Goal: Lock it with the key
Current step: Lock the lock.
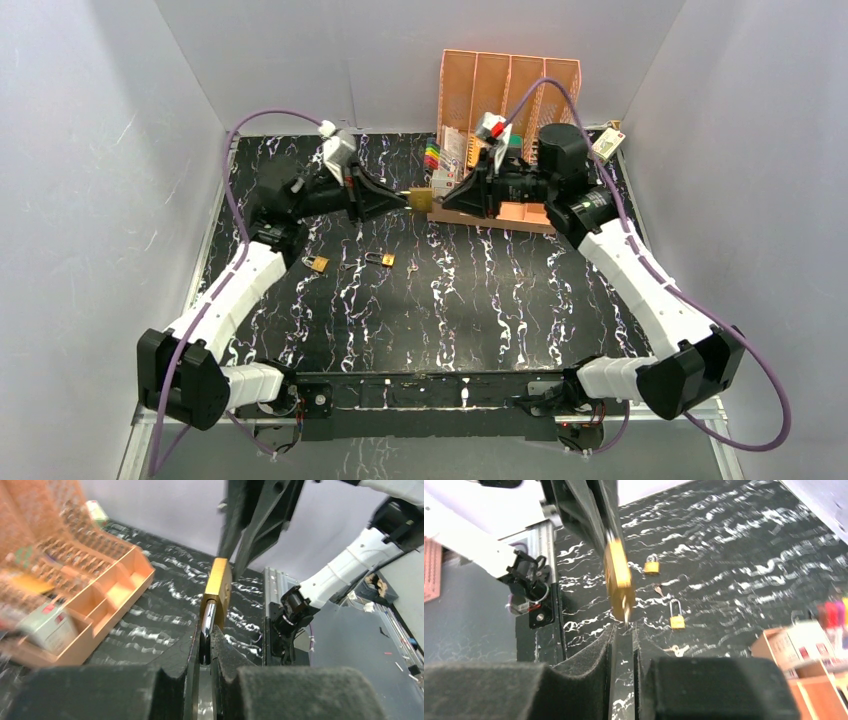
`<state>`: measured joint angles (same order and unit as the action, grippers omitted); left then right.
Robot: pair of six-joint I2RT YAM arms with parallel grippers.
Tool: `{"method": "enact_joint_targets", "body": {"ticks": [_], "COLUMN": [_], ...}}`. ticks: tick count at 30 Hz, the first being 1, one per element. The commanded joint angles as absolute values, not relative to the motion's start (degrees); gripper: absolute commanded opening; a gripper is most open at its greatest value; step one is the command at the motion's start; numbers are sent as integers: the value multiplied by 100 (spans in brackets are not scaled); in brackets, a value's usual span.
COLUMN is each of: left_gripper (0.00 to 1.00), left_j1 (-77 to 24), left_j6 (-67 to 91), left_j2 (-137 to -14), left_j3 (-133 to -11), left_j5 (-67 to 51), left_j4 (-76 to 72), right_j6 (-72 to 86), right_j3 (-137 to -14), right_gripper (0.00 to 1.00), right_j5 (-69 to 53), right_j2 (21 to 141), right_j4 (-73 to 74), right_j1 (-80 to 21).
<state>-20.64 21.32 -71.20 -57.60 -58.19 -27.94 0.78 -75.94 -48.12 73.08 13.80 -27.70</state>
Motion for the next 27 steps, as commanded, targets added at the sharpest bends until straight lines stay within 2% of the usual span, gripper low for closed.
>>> {"method": "enact_joint_targets", "body": {"ticks": [1,17,22,23,26,27], "left_gripper": [0,0,0,0,0,0], "left_j1": [-931,-643,-635,-635,-637,-633], "left_j6": [1968,1939,2291,2422,3039,3260], "left_j2": [-6715,-6568,-6595,-6619,-6712,-6778], "left_j3": [-5904,-5760,-5731,-5726,-5656,-5637], "left_j5": [-5624,-5872,-6456,-6604,-7018,-7157], "left_j4": [-2601,-2463,-2872,-3011,-3716,-4040], "right_j6": [-220,-211,-256,-293,-343,-343], "right_j3": [-7691,-7658,-7653,-7685,-7845,-7864], "right_gripper": [0,0,0,9,54,62], "right_j5": [-4469,-4559,-4596,-4688,-4937,-4962], "right_j2": [6697,6678,6639,6656,6720,6717], "right_j4": [1648,1651,1706,1723,1824,1817], "right_j1": [-2190,-2090,-2076,-2068,-2055,-2049]}}
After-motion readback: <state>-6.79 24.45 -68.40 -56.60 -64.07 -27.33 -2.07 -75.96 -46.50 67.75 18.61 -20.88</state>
